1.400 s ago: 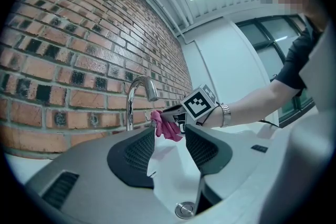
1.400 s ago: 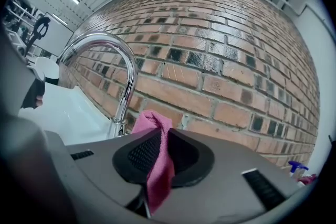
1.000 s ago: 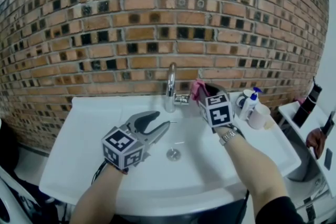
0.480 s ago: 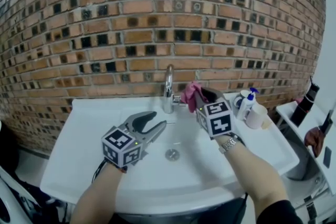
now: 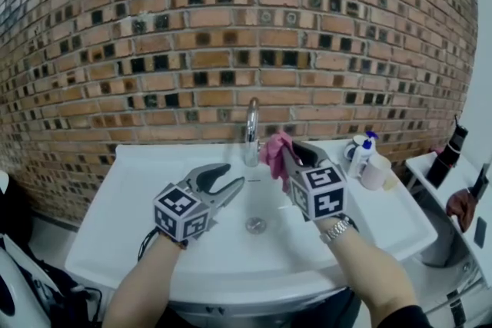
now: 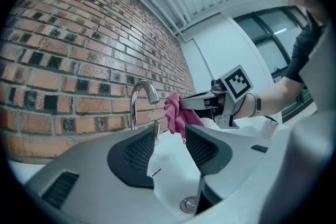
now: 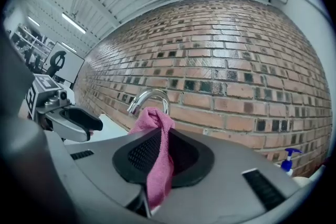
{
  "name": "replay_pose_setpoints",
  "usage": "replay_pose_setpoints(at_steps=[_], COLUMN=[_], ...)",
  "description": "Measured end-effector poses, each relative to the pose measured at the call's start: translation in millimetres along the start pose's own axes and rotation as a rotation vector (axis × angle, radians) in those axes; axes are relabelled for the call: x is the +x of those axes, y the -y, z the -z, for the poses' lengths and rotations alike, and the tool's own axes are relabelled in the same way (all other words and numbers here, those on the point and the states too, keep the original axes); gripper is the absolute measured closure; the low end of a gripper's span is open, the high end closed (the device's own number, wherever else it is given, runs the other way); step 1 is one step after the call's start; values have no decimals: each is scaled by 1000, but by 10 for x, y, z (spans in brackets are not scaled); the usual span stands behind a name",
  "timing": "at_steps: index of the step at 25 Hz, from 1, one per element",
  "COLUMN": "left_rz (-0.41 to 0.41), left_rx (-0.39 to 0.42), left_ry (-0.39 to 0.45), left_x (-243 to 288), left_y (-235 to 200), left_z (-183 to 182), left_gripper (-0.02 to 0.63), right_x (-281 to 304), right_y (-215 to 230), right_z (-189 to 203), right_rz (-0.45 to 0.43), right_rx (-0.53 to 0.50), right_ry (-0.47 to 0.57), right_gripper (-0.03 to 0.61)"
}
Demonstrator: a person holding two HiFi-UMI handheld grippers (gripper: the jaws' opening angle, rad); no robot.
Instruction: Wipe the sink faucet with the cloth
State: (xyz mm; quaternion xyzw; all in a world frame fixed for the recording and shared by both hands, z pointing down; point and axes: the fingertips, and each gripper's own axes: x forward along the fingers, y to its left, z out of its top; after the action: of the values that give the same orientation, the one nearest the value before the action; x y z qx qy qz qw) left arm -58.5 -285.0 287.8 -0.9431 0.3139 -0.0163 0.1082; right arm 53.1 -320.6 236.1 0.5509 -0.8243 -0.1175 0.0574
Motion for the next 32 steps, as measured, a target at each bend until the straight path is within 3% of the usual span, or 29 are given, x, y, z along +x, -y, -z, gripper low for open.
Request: replay_pose_setpoints(at_steps=[7,14,22,32], left_rz=[-7,-7,-75,-76], left_rx=[-56,-106,-139,-43], left_ry=[-11,14,90,46], left_x=[-9,-193,-373,-327], left_y=[-38,240,292,393], left_z=[-138,-218,-160,-124], left_gripper=[421,431,606,607], right_x=[-296,-465,-589,-645], right_y=[-241,-448,-704,-846], right_z=[-86,18,266,396], right_rz=[-56,-103,-173,-206], right_rx=[54,121,163,135], right_ry=[61,84,67,35], right_gripper=[534,534,534,534])
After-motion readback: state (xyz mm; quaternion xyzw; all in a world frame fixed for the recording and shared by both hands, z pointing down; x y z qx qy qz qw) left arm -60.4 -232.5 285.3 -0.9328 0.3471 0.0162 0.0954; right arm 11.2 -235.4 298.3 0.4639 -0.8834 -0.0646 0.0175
